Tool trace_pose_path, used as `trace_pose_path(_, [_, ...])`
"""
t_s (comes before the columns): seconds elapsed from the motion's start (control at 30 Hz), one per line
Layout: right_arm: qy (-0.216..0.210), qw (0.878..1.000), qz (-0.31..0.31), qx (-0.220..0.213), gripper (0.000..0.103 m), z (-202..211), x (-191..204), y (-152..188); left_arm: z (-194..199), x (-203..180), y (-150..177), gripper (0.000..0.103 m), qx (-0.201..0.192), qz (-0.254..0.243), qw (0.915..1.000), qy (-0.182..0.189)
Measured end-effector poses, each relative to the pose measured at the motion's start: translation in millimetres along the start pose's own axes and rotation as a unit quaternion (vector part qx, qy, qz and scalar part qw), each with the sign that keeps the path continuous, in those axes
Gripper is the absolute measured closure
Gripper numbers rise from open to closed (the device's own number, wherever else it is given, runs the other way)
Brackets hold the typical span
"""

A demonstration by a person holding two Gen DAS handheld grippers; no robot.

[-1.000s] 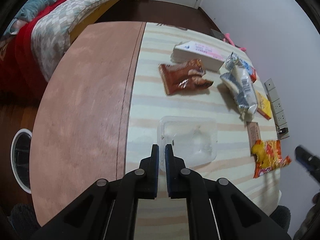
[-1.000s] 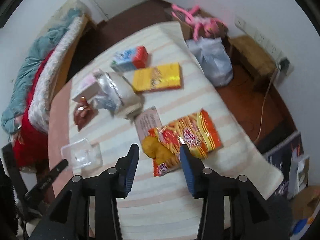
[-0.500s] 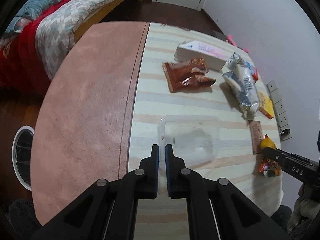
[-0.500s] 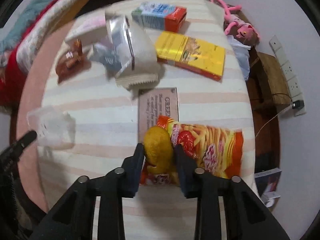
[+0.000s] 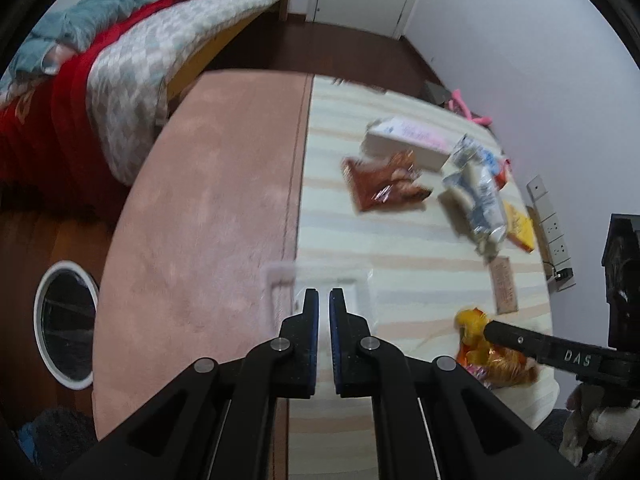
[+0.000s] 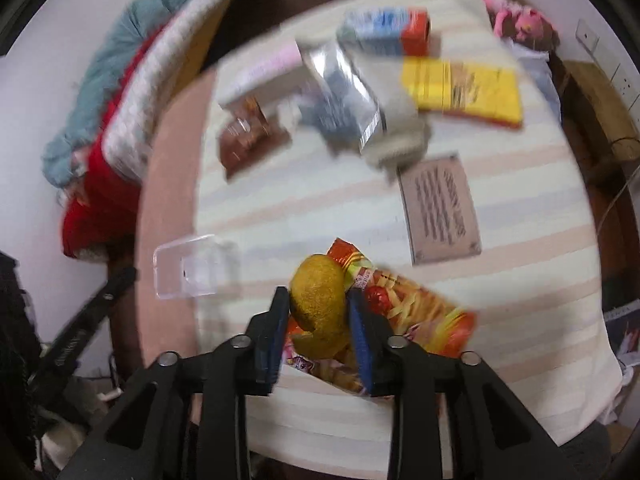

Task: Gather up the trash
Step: 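Grasp the clear plastic tray with the left tool while the right tool grasps the yellow snack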

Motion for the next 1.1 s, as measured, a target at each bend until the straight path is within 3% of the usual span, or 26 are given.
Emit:
trace_pose_path(0.07, [-0.005, 1.000, -0.011, 0.002, 0.066, -10, -1, 2, -7, 9, 9, 0.100, 0.018, 0.008, 0.9998, 0.006])
trace_pose_path(0.13, [-0.010, 1.000, -0.013, -0.011, 0.080, -10, 1, 3, -10, 17, 15, 0.099, 0.025, 0.022, 0.9993, 0.014])
trace_pose_path(0.2, [0.004, 1.000, -0.002, -0.022, 0.080, -7, 4, 4, -11, 24, 20, 0.098, 0.029, 0.033, 0.9988, 0.022])
trace_pose_path(0.27, [0.016, 1.000, 0.015, -0.019, 0.070, -11, 9, 2, -11, 29, 22, 0.097, 0.033, 0.043, 0.9981, 0.028])
trace_pose_path(0.3, [0.028, 0.999, 0.024, -0.013, 0.052, -14, 10, 2, -12, 31, 21, 0.095, 0.034, 0.048, 0.9979, 0.029])
trace_pose_path(0.33, [0.042, 0.999, 0.034, -0.008, 0.049, -20, 12, 3, -11, 33, 21, 0.091, 0.035, 0.050, 0.9978, 0.027])
trace_pose_path(0.4, [0.066, 0.997, 0.047, -0.002, 0.050, -28, 11, 4, -9, 37, 19, 0.058, 0.030, 0.055, 0.9977, 0.026])
trace_pose_path(0.47, [0.072, 0.996, 0.048, -0.019, 0.077, -28, 12, 4, -3, 41, 14, 0.054, 0.015, 0.063, 0.9973, 0.033])
trace_pose_path(0.53, [0.062, 0.997, 0.046, -0.032, 0.090, -23, 17, 4, -4, 44, 10, 0.054, 0.017, 0.065, 0.9972, 0.033])
trace_pose_path(0.6, [0.058, 0.996, 0.048, -0.045, 0.095, -14, 19, 2, -8, 43, 6, 0.054, 0.023, 0.062, 0.9972, 0.035])
trace_pose_path(0.8, [0.027, 0.995, 0.049, -0.088, 0.100, 27, 32, -7, -43, 36, 4, 0.054, 0.066, 0.051, 0.9961, 0.031])
trace_pose_path(0.87, [0.026, 0.995, 0.057, -0.081, 0.100, 31, 35, -8, -51, 36, 4, 0.059, 0.068, 0.043, 0.9966, 0.018])
trace_pose_path(0.9, [0.026, 0.995, 0.056, -0.075, 0.099, 29, 37, -8, -53, 35, 4, 0.073, 0.066, 0.037, 0.9971, 0.010])
trace_pose_path(0.93, [0.032, 0.996, 0.053, -0.070, 0.097, 26, 36, -10, -55, 34, 5, 0.082, 0.064, 0.032, 0.9974, 0.001])
trace_pose_path(0.97, [0.048, 0.995, 0.058, -0.062, 0.093, 20, 34, -13, -54, 33, 5, 0.084, 0.059, 0.027, 0.9979, -0.009])
trace_pose_path(1.03, [0.066, 0.995, 0.059, -0.045, 0.053, 7, 29, -14, -52, 32, 6, 0.085, 0.051, 0.021, 0.9984, -0.016])
trace_pose_path(1.1, [0.066, 0.995, 0.063, -0.029, 0.052, -9, 30, -12, -50, 30, 7, 0.099, 0.047, 0.011, 0.9985, -0.025])
Point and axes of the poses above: each gripper's, at about its wrist camera, not at the fingertips, and z roughly against the way its jaws point, x to its left, y to its underside, the point moved 8 cm from there along -z, roughly the way its jaws point, and after that the axes turned 9 degrees about y, right-handed, at the moved point
